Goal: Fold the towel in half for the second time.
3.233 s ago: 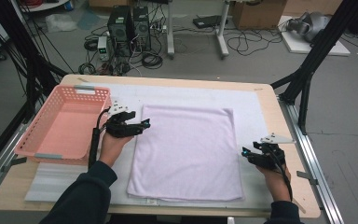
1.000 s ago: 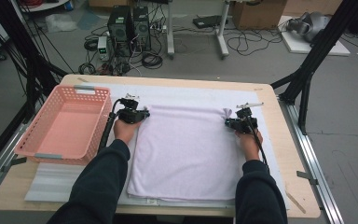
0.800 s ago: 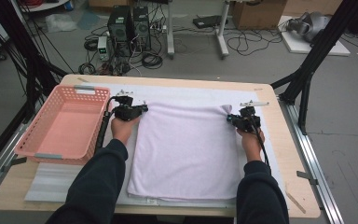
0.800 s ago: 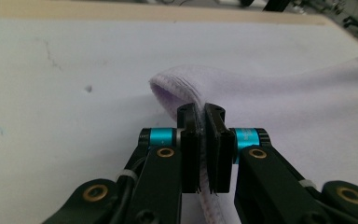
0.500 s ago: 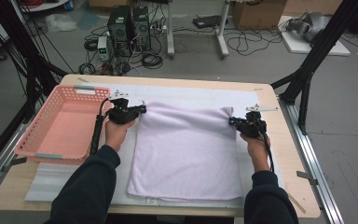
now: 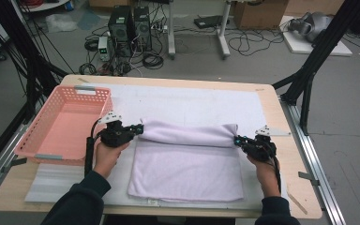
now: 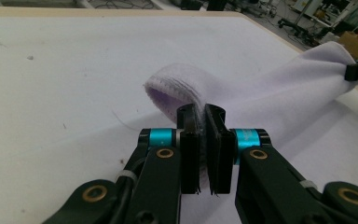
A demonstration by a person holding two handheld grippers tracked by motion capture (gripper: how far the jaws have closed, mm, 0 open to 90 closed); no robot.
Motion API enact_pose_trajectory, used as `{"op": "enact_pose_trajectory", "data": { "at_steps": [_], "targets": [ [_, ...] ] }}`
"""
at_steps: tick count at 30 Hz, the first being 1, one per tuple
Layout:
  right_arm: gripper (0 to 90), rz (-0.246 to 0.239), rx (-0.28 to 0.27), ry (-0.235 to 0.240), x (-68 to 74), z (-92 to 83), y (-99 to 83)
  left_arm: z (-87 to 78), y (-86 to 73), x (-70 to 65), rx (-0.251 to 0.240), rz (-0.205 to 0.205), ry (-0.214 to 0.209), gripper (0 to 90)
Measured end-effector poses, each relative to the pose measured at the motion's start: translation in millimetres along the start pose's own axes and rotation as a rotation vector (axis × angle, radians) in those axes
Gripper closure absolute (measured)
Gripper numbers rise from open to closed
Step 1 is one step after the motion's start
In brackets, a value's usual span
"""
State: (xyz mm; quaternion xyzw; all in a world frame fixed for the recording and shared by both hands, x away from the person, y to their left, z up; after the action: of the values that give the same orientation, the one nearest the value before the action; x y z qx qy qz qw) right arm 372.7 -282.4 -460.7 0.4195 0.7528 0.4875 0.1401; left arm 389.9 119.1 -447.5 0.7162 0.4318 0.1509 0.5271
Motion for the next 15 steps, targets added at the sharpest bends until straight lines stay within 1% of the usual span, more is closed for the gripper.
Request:
{"op": "enact_pose_trajectory", "data": {
  "at_steps": [2,4,6,7,8,9,10,11,13,14,15],
  "targets": [
    [84.5,-0.012,-0.001,0.005,3.5,-2.9,-2.2,-5.2,-6.8,-3.3,0.001,0.014,-0.008,84.5],
    [84.0,-0.025,0.015,0.008,6.7,-5.3,-6.5,-7.7,-15.9,-5.8,0.014,0.032,-0.013,84.2],
    [82.2,-0.019,0.019,0.021,9.2,-5.6,-11.4,-7.8,-23.5,-7.6,0.023,0.040,-0.016,83.4],
    [79.1,-0.014,0.031,0.020,10.1,-5.5,-14.6,-6.8,-25.6,-8.0,0.028,0.040,-0.028,81.7],
    [73.0,-0.002,0.040,0.006,9.5,-5.0,-16.8,-5.7,-27.0,-7.4,0.033,0.044,-0.029,77.9],
    [64.1,0.026,0.038,-0.016,7.8,-4.6,-17.4,-4.8,-27.9,-5.5,0.037,0.045,-0.012,69.9],
    [58.7,0.054,0.029,-0.031,5.4,-4.6,-16.6,-4.5,-28.0,-3.2,0.032,0.037,0.006,61.5],
    [54.7,0.067,0.017,-0.046,3.7,-5.5,-14.9,-5.2,-27.5,-0.6,0.029,0.027,0.018,55.2],
    [49.7,0.062,-0.002,-0.068,2.3,-9.1,-11.6,-7.3,-25.8,3.7,0.017,0.015,0.040,46.4],
    [47.1,0.064,-0.006,-0.077,1.2,-11.0,-10.7,-8.2,-25.1,5.6,0.013,0.015,0.045,45.0],
    [45.2,0.064,-0.012,-0.086,-0.8,-12.4,-10.1,-8.4,-24.8,8.0,0.009,0.005,0.057,43.5]
  ]
}}
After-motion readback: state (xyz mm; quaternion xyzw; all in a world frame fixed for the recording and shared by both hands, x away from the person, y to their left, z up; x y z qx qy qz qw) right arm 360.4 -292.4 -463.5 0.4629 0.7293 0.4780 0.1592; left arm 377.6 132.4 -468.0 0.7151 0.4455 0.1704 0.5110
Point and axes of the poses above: each handheld gripper's, and its own axes: z roughly forward along the jaws, y roughly out of its top, x roughly to its left, the point moved 7 cm from there along z, roughly forward along the jaws, and after that the axes turned 5 degrees about y, right-handed, at the moved point
